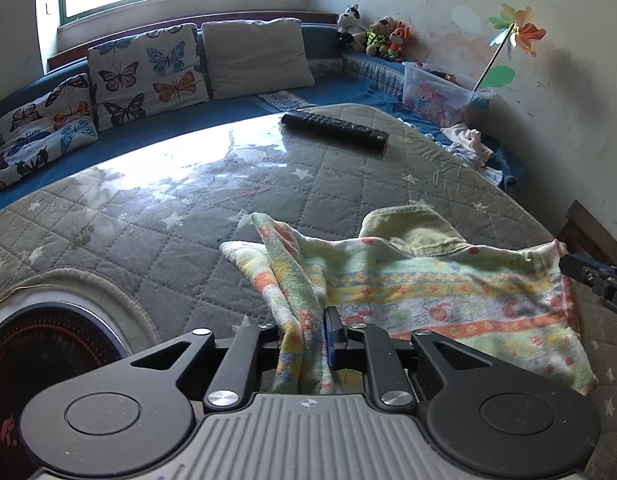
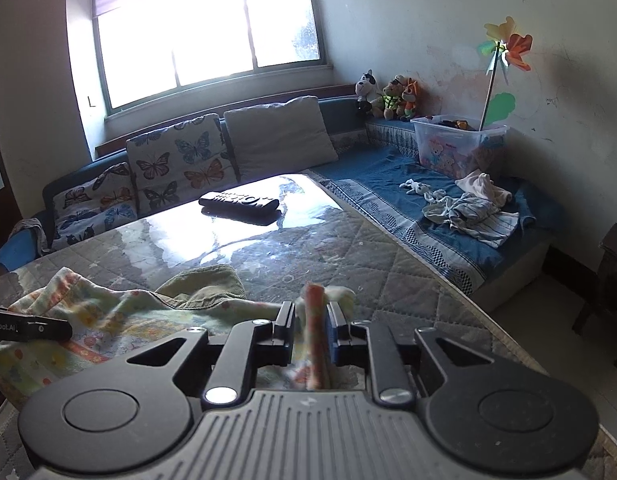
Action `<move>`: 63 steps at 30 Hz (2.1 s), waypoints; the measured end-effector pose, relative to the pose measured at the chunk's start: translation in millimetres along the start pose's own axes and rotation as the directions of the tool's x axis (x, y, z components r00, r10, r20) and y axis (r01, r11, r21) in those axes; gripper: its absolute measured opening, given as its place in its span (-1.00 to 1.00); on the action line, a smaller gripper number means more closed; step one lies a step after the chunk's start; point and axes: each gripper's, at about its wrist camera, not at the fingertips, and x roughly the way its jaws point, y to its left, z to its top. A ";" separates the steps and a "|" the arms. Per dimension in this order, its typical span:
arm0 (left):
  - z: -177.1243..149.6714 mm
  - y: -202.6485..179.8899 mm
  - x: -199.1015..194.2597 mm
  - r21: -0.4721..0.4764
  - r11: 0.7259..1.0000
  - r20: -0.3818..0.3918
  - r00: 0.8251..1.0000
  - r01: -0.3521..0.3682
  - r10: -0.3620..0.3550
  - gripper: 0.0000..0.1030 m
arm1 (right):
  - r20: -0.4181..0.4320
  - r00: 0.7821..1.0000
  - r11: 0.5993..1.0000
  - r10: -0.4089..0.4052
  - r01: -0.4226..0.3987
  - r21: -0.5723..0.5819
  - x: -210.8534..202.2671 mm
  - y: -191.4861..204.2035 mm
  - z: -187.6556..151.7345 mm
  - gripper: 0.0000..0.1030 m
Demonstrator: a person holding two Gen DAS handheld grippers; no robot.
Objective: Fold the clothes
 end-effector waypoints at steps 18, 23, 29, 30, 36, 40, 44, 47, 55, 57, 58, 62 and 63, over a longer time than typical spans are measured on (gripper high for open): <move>-22.5 9.1 1.7 0.005 0.998 -0.028 0.997 -0.069 0.069 0.16 | -0.027 0.998 0.997 0.058 -0.060 -0.053 -4.9 21.4 -16.1 0.18; -31.0 6.6 -3.1 0.022 0.997 -0.022 0.997 -0.073 0.074 0.32 | -0.050 0.995 0.991 0.084 -0.089 -0.095 -6.9 36.0 -27.3 0.48; -39.4 3.0 -9.4 0.029 0.997 -0.018 0.997 -0.074 0.075 0.40 | -0.064 0.991 0.981 0.114 -0.122 -0.153 -10.4 54.3 -39.2 0.65; -40.8 2.4 -10.5 0.031 0.997 -0.017 0.997 -0.075 0.075 0.42 | -0.066 0.991 0.979 0.117 -0.126 -0.157 -10.3 56.5 -40.6 0.65; -48.1 -1.1 -19.3 0.045 0.996 0.001 0.997 -0.082 0.082 0.56 | -0.095 0.988 0.976 0.123 -0.138 -0.170 -12.7 67.0 -52.6 0.68; -53.2 -4.1 -24.8 0.056 0.994 0.010 0.996 -0.089 0.089 0.62 | -0.110 0.988 0.976 0.110 -0.129 -0.178 -14.2 69.7 -60.2 0.79; -58.3 -6.6 -31.6 0.066 0.993 0.027 0.995 -0.099 0.098 0.72 | -0.108 0.990 0.974 0.091 -0.111 -0.198 -19.1 71.8 -65.0 0.81; -61.6 -7.6 -37.1 0.068 0.992 0.043 0.994 -0.106 0.103 0.77 | -0.107 0.991 0.975 0.084 -0.104 -0.197 -22.6 71.4 -66.4 0.84; -70.4 -8.1 -48.6 0.058 0.984 0.079 0.984 -0.166 0.161 0.99 | -0.109 0.992 0.983 0.064 -0.082 -0.163 -30.6 68.4 -72.6 0.89; -71.9 -7.3 -51.0 0.056 0.982 0.087 0.980 -0.183 0.177 1.00 | -0.106 0.993 0.985 0.060 -0.077 -0.156 -33.0 68.4 -73.4 0.90; -72.6 -6.8 -52.4 0.054 0.980 0.091 0.978 -0.193 0.187 1.00 | -0.104 0.993 0.985 0.057 -0.073 -0.154 -34.0 68.6 -73.6 0.91; -75.8 -4.6 -58.0 0.045 0.971 0.110 0.968 -0.233 0.227 1.00 | -0.094 0.995 0.987 0.046 -0.060 -0.148 -38.1 70.2 -74.7 1.00; -76.7 -4.0 -59.5 0.043 0.969 0.115 0.965 -0.243 0.237 1.00 | -0.094 0.995 0.987 0.046 -0.060 -0.147 -38.8 70.8 -75.0 1.00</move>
